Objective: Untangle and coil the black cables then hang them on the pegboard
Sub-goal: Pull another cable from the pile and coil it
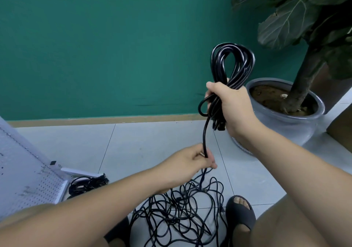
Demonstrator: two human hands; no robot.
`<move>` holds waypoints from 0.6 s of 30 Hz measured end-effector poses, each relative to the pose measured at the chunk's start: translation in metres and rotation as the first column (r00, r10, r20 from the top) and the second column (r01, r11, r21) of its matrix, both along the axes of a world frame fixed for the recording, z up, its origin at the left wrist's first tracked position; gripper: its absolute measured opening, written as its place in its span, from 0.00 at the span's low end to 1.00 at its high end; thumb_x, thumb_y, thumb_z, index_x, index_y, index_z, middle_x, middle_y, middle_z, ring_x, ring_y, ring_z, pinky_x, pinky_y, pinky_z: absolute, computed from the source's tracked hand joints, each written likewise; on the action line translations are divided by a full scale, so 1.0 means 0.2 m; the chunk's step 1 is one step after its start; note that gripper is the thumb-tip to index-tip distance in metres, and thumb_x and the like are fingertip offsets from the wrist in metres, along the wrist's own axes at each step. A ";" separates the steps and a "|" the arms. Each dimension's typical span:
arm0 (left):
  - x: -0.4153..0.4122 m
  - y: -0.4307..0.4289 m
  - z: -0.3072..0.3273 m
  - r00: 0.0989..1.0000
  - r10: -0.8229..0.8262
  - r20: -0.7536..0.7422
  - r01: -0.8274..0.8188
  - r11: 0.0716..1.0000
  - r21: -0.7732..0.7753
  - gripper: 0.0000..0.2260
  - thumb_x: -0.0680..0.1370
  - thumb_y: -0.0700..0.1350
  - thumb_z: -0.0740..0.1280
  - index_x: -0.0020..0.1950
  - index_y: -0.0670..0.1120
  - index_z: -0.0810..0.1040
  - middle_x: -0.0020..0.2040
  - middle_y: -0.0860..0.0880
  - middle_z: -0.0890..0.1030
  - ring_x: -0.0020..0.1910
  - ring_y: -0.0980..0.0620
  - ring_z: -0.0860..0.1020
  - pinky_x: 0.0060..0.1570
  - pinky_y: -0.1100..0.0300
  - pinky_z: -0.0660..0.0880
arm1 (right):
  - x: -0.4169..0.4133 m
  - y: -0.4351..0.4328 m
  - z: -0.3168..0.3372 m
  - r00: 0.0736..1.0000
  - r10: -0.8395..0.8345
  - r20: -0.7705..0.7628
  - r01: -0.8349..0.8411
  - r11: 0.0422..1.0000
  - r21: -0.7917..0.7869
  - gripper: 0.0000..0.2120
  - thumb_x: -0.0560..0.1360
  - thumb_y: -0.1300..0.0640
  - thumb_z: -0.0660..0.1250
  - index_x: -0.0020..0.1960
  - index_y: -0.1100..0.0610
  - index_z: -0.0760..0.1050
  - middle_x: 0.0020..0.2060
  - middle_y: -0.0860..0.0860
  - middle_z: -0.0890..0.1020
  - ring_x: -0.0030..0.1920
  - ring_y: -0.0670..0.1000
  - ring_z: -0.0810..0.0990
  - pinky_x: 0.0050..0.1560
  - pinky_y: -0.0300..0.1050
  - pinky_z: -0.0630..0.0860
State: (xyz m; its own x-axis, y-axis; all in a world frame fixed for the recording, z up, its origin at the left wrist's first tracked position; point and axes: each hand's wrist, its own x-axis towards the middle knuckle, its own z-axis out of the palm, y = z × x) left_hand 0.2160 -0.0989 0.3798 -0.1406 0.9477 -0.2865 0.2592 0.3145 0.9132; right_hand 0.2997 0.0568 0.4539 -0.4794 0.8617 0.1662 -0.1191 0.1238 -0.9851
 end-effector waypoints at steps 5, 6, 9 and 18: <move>0.05 -0.05 0.05 0.973 -0.126 -0.194 0.118 0.992 -0.051 0.07 0.87 0.50 0.63 0.54 0.49 0.77 0.53 0.55 0.89 0.25 0.58 0.70 0.29 0.64 0.67 | -0.01 0.08 0.01 0.974 -0.225 0.032 0.223 0.973 0.058 0.15 0.79 0.52 0.71 0.42 0.62 0.72 0.36 0.54 0.68 0.37 0.52 0.64 0.35 0.45 0.62; 0.05 -0.06 0.07 0.960 -0.133 -0.245 0.128 0.991 -0.036 0.08 0.87 0.50 0.63 0.53 0.48 0.77 0.50 0.54 0.89 0.24 0.57 0.71 0.27 0.63 0.67 | -0.01 0.10 0.00 0.968 -0.245 0.055 0.240 0.967 0.084 0.17 0.79 0.51 0.70 0.41 0.62 0.69 0.35 0.54 0.66 0.36 0.51 0.63 0.34 0.45 0.60; 0.03 -0.07 0.14 0.939 -0.085 -0.335 0.112 0.992 0.062 0.09 0.86 0.49 0.64 0.49 0.48 0.79 0.38 0.53 0.85 0.34 0.52 0.83 0.34 0.54 0.77 | 0.00 0.15 -0.02 0.945 -0.257 0.204 0.208 0.950 0.233 0.19 0.79 0.50 0.70 0.39 0.57 0.64 0.31 0.51 0.64 0.32 0.51 0.60 0.27 0.43 0.58; -0.24 -0.10 0.39 0.930 0.309 -0.196 -0.196 0.873 0.446 0.08 0.75 0.50 0.81 0.41 0.50 0.85 0.28 0.56 0.72 0.31 0.52 0.66 0.36 0.55 0.64 | 0.03 0.05 -0.15 0.684 0.334 0.649 -0.507 0.857 0.092 0.20 0.81 0.41 0.72 0.41 0.56 0.83 0.30 0.48 0.84 0.32 0.52 0.77 0.35 0.47 0.75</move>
State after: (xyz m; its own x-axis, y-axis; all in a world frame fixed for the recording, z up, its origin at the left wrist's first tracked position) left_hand 0.1674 -0.1180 0.4570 -0.4054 0.8919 0.2005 0.4622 0.0107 0.8867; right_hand 0.3060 0.0660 0.4243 -0.8516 0.5133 -0.1057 0.3732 0.4523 -0.8100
